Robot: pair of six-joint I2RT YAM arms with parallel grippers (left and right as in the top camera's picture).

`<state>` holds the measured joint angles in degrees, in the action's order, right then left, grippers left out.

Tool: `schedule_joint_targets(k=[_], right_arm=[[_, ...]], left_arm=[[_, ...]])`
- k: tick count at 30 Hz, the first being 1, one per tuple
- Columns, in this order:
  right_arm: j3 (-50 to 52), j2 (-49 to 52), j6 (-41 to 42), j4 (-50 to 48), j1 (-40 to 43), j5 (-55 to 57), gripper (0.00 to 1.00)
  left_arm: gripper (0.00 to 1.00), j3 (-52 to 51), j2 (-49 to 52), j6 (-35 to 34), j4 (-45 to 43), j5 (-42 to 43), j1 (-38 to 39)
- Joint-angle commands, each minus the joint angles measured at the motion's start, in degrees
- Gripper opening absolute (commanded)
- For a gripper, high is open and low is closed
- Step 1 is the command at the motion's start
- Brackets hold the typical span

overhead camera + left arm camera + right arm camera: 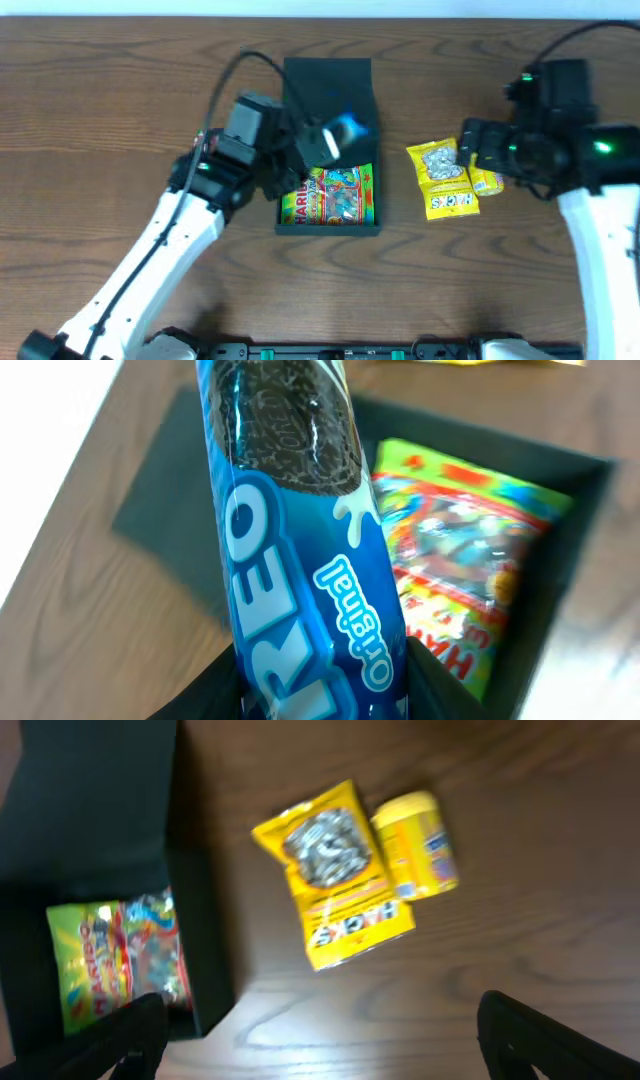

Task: Pack container
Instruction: 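Carry the Oreo pack with left gripper into the box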

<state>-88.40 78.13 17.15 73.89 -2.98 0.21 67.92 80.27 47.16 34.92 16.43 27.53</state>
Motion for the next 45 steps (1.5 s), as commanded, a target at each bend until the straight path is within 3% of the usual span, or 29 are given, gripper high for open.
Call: schedule_joint_targets(k=[1, 5, 10, 16, 17, 18, 23, 29, 31, 33, 36, 38, 39, 40, 41, 42, 45], right_arm=[[0.0, -3.5, -2.3, 0.1, 2.9, -1.1, 0.99], [0.0, -5.2, -2.7, 0.1, 3.9, -1.1, 0.99], [0.0, -5.2, -2.7, 0.2, 3.9, -1.1, 0.99], [0.0, -5.2, -2.6, 0.1, 3.9, -1.1, 0.99], [0.0, -5.2, -2.6, 0.1, 3.9, -1.1, 0.99], [0.0, -5.2, -2.6, 0.2, 3.9, -1.1, 0.99], [0.0, -5.2, -2.7, 0.7, 3.9, -1.1, 0.99], [0.2, -4.8, -4.1, 1.2, 3.7, -4.5, 0.97], [0.6, -4.5, -8.0, 1.4, 2.9, -11.8, 0.73], [1.8, -4.3, -12.0, 1.1, 1.0, -16.7, 0.59], [4.8, -3.6, -13.2, -1.5, -3.4, -19.5, 0.51], [7.8, -2.8, -13.1, -5.4, -7.7, -20.7, 0.47], [9.4, -2.3, -12.9, -7.5, -9.7, -21.3, 0.4], [11.4, -1.4, -12.3, -10.8, -12.5, -22.1, 0.28], [13.3, -0.2, -10.8, -14.2, -15.3, -22.3, 0.15], [14.5, 1.1, -9.7, -16.8, -17.4, -22.3, 0.03], [16.9, 8.1, -7.0, -24.8, -24.2, -22.3, 0.02]], left_arm=[[0.06, 0.4, 2.5, 10.9, -0.5, 1.0, 2.1], [0.05, 0.4, 8.3, 14.6, -2.3, -0.1, 2.9], [0.05, 0.4, 15.3, 16.8, -6.4, -9.3, 2.9], [0.06, 0.4, 17.2, 22.1, -8.4, -9.3, 2.9], [0.36, 0.4, 17.3, 22.0, -8.6, -9.3, 2.8], [0.96, 0.4, 17.3, 21.3, -8.9, -9.3, 2.9], [0.96, 0.4, 17.0, 10.3, -14.5, -15.6, 2.9], [0.96, 0.5, 12.5, -10.1, -16.8, -25.4, 2.8], [0.95, 0.5, 9.0, -18.8, -14.7, -28.7, 2.9], [0.95, 0.5, 4.6, -25.8, -9.8, -30.6, 2.4], [0.95, 0.5, -0.5, -40.4, -2.5, -27.1, -0.2], [0.97, 0.4, -2.7, -46.4, 4.5, -17.8, -2.9], [0.88, 0.4, -2.9, -46.5, 7.4, -13.9, -4.0], [0.61, 0.3, -2.8, -46.6, 11.2, -10.6, -5.2], [0.17, -0.4, -2.6, -46.9, 13.4, -9.4, -6.0], [0.06, -1.4, -2.4, -48.3, 14.8, -9.3, -6.6], [0.06, -6.2, -2.4, -51.6, 14.6, -9.1, -7.4]])
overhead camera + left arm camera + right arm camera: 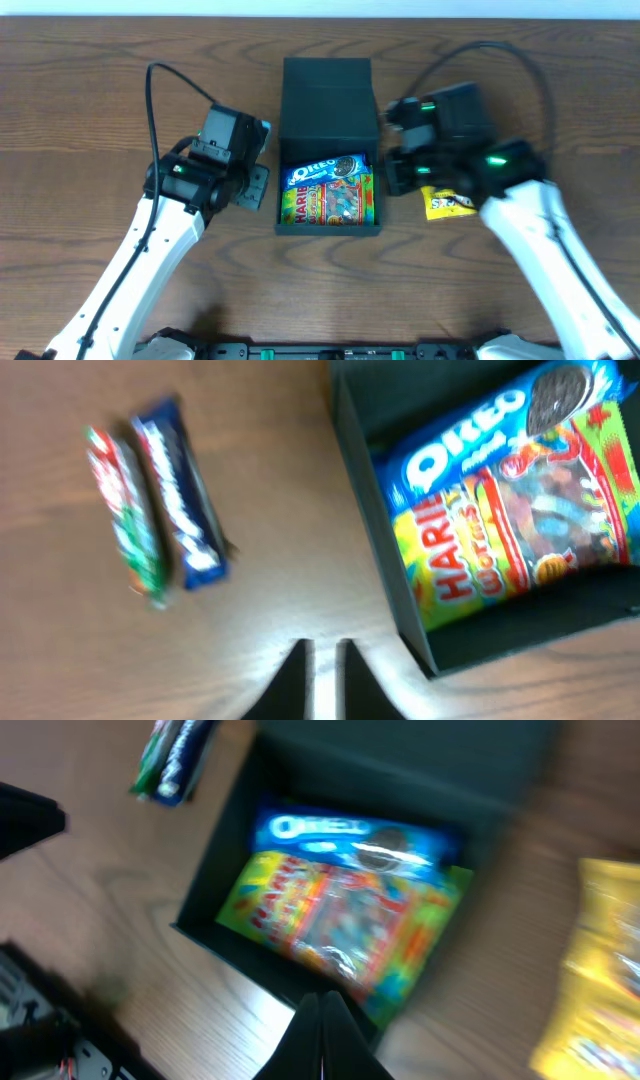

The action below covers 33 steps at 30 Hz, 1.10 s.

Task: Pack container
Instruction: 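Carry the Oreo pack with left gripper into the box, then push the Oreo pack into place with right gripper, release left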

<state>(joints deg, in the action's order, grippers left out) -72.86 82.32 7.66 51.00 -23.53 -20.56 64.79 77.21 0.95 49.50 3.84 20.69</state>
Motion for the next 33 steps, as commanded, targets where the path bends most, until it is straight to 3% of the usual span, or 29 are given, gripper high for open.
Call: schedule_joint_targets(k=[1, 6, 11, 18, 33], right_arm=[[1.4, 6.6, 2.7, -3.5, -5.2, -1.5, 0.01], [1.4, 20.5, 5.7, -11.8, -11.5, -1.6, 0.02], [1.4, 26.0, 8.3, -18.4, -13.2, 0.2, 0.02], [1.4, 30.3, 10.6, -27.3, -13.3, 3.3, 0.01], [1.4, 31.3, 11.6, -32.4, -14.3, 12.3, 0.01]], left_arm=[[0.06, -4.5, 0.7, -6.3, -0.5, 3.9, -0.5], [0.06, -11.6, 0.7, -11.8, -7.5, 7.0, -0.5], [0.06, -15.4, 0.7, -13.5, -12.9, 10.9, -0.5], [0.06, -16.2, 0.7, -15.4, -14.9, 11.1, -0.5], [0.06, -16.3, 0.7, -16.9, -15.0, 11.1, -0.4]])
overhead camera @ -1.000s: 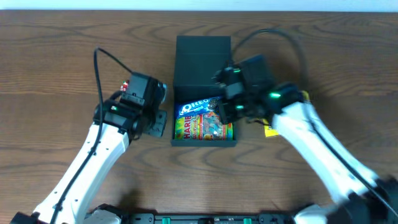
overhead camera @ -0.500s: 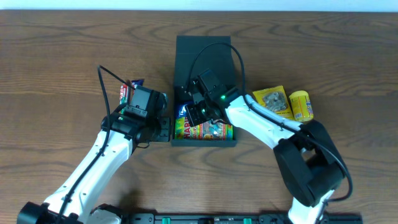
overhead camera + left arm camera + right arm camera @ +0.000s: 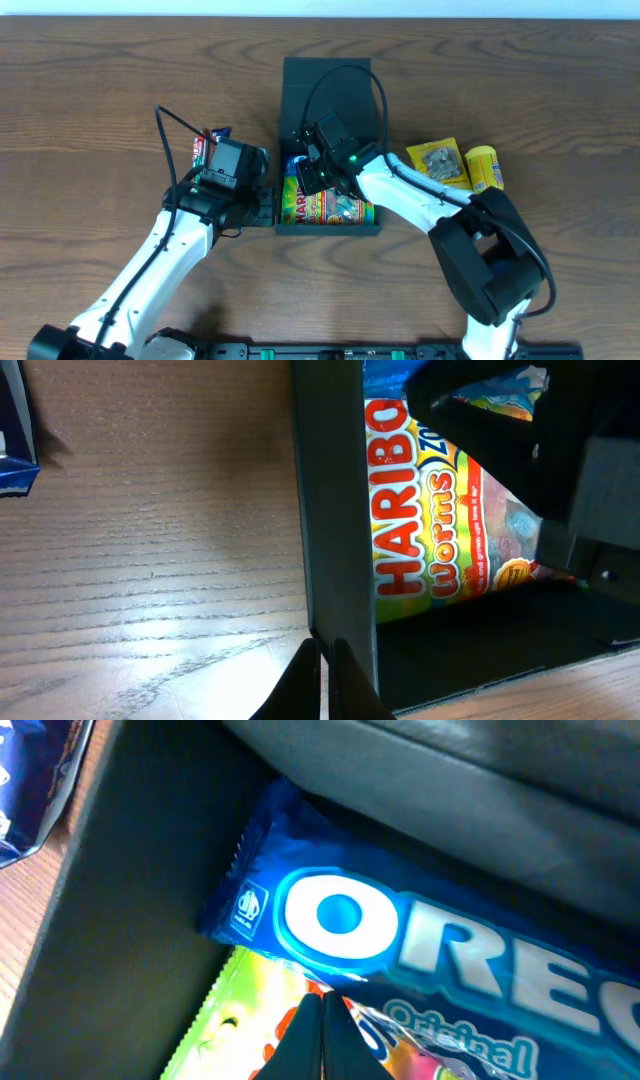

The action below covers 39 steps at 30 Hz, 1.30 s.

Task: Pack container
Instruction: 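Push the Oreo pack into place with right gripper, release left, then grasp the yellow Hacks candy bag with right gripper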

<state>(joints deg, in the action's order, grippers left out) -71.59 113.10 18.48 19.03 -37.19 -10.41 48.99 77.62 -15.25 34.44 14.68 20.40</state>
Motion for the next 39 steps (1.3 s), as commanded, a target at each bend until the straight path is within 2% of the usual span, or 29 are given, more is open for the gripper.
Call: schedule_joint_targets(k=[1, 6, 9, 12, 15, 17, 20, 21, 22, 23, 26, 28, 36, 38, 39], right_arm=[[0.1, 0.5, 1.0, -0.5, -0.7, 2.6, 0.02], [0.1, 0.5, 6.4, -1.1, -0.7, 6.1, 0.02], [0.0, -0.5, 6.3, -0.8, -0.5, 1.6, 0.02], [-0.8, -6.4, 6.1, -0.3, 0.9, -5.8, 0.01], [-1.1, -18.1, 3.0, 0.7, 3.4, -9.3, 0.02], [-1.1, -26.0, -1.0, 5.2, 6.1, -3.8, 0.11], [-1.1, -32.1, -1.4, 17.7, 11.5, 13.9, 0.31], [-0.9, -32.2, -1.4, 22.1, 14.0, 16.5, 0.45], [-0.4, -31.6, -1.4, 24.8, 16.4, 17.1, 0.48], [0.4, -30.5, -1.4, 26.6, 18.7, 17.1, 0.58], [1.6, -24.2, -1.4, 28.4, 23.5, 17.4, 0.79], [1.6, -19.3, -1.4, 29.5, 25.7, 18.6, 0.8], [1.6, -5.4, -1.4, 28.4, 28.0, 19.6, 0.75], [1.6, -3.2, -1.4, 27.9, 28.0, 20.2, 0.69], [1.6, -2.1, -1.4, 27.9, 28.0, 20.8, 0.6]], left_arm=[[0.06, -0.5, 0.3, -0.7, 0.0, 0.4, -0.1], [0.06, -0.5, 0.3, -1.5, 0.4, 0.4, -0.1], [0.06, -0.5, 0.3, -1.5, 1.0, 0.4, -0.1], [0.06, -0.5, 0.3, -1.5, 1.4, 0.4, -0.1], [0.06, -0.5, 0.3, -1.5, 1.6, 0.4, -0.1], [0.06, -0.5, 0.3, -1.5, 1.7, 0.4, -0.1], [0.06, -0.5, 0.3, -1.5, 1.6, 0.4, -0.1], [0.06, -0.5, 0.3, -1.5, 1.5, 0.4, -0.1], [0.06, -0.5, 0.3, -1.5, 1.4, 0.4, -0.1], [0.06, -0.5, 0.3, -1.5, 1.2, 0.4, -0.1], [0.06, -0.5, 0.3, -1.5, 0.9, 0.4, -0.1], [0.06, -0.5, 0.3, -1.5, 0.9, 0.4, -0.1], [0.06, -0.5, 0.3, -1.5, 0.9, 0.4, -0.1], [0.06, -0.5, 0.3, -1.5, 0.9, 0.4, -0.1], [0.06, -0.5, 0.3, -1.5, 0.9, 0.4, -0.1]])
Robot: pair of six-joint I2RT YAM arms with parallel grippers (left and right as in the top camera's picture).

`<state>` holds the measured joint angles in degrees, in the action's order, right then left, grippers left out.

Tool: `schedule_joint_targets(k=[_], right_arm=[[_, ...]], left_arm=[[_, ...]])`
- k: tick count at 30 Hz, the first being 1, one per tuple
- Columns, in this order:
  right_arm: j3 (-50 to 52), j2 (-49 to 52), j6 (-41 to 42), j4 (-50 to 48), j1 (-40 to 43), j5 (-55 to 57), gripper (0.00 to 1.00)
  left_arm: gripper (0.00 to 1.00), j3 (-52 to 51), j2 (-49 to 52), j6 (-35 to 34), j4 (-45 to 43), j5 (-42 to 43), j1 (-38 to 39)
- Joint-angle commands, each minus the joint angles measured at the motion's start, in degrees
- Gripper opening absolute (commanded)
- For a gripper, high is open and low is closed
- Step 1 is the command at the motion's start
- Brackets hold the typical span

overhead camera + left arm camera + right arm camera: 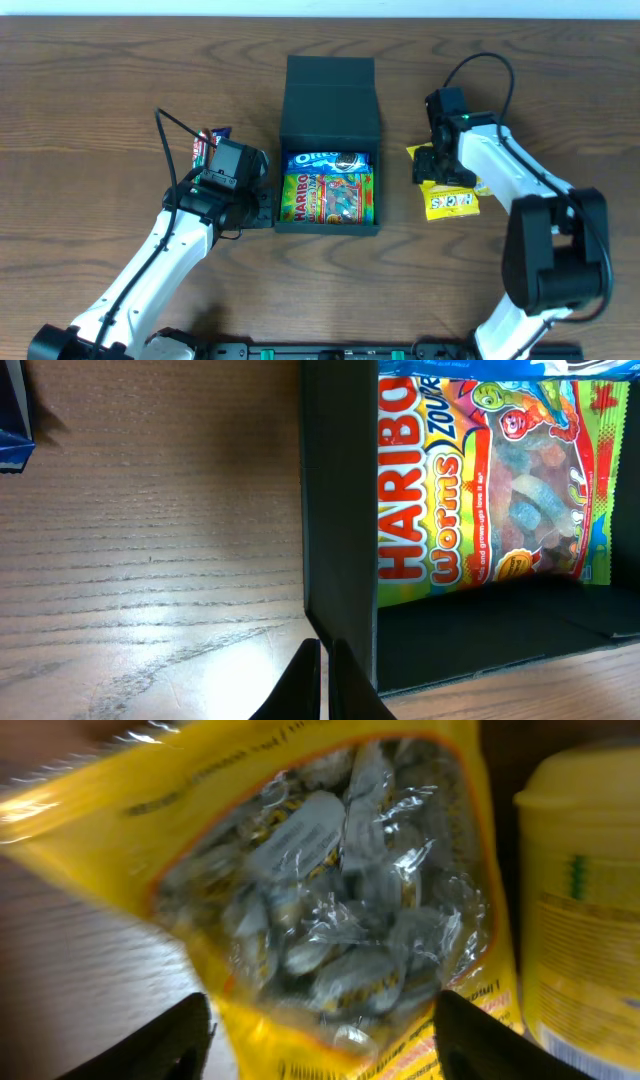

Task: Pack container
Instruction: 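Grasp the yellow Hacks candy bag with right gripper, then carry the Hacks bag into the box and lower it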

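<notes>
The black box (279,190) stands mid-table with its lid folded back. Inside lie a blue Oreo pack (328,160) at the back and a Haribo worms bag (328,197) (480,490) in front. My left gripper (262,205) (322,680) is shut and empty, low against the box's left wall (340,510). My right gripper (440,165) (320,1040) is open, straddling a yellow bag of wrapped candies (452,200) (340,910) on the table right of the box.
A yellow can (580,900) lies just right of the yellow bag, mostly hidden under my right arm in the overhead view. Two candy bars (205,140) lie left of the box behind my left wrist; a blue corner (12,420) shows.
My right gripper was shut inside the box against the Oreo pack. Now it is out of the box, open, over the yellow candy bag. The left gripper has not moved.
First my left gripper held the Oreo pack over the box while the right hung open near the yellow bag. Then the Oreo lay in the box, both grippers shut. Then the right tip touched the Oreo, the left beside the box wall. Now the right straddles the yellow bag.
</notes>
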<state>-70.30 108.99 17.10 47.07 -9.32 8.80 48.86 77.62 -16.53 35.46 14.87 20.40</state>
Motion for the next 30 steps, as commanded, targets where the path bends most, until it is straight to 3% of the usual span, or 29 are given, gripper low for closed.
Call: schedule_joint_targets(k=[1, 4, 8, 14, 19, 25, 30], right_arm=[[0.3, 2.7, 0.0, -0.2, 0.2, 1.9, 0.52], [0.2, 3.1, 0.0, 0.2, 0.3, 1.7, 0.2], [-2.1, 0.2, 0.0, 3.5, 0.2, -0.5, 0.01], [-7.3, -11.9, -6.4, 8.7, -2.7, -6.8, 0.01], [-7.5, -23.7, -17.0, 8.0, -14.8, -12.8, 0.01], [-7.1, -20.8, -23.4, 7.8, -27.3, -12.9, 0.02], [-7.1, -13.2, -29.3, 7.1, -30.4, -12.9, 0.01]], left_arm=[[0.06, -0.4, 0.3, -0.2, -0.2, 0.2, -0.1], [0.06, -0.4, 0.3, -0.2, -0.2, 0.2, -0.1], [0.06, -0.4, 0.3, -0.2, -0.1, 0.1, -0.1], [0.06, -0.4, 0.1, 0.2, 0.3, -0.5, -0.2], [0.06, 0.2, -4.0, 1.3, 0.5, -1.4, -0.3], [0.07, 0.8, -18.1, 1.3, 4.0, -9.2, -0.3], [0.19, 0.7, -30.4, 1.3, 8.6, -14.0, -0.3]])
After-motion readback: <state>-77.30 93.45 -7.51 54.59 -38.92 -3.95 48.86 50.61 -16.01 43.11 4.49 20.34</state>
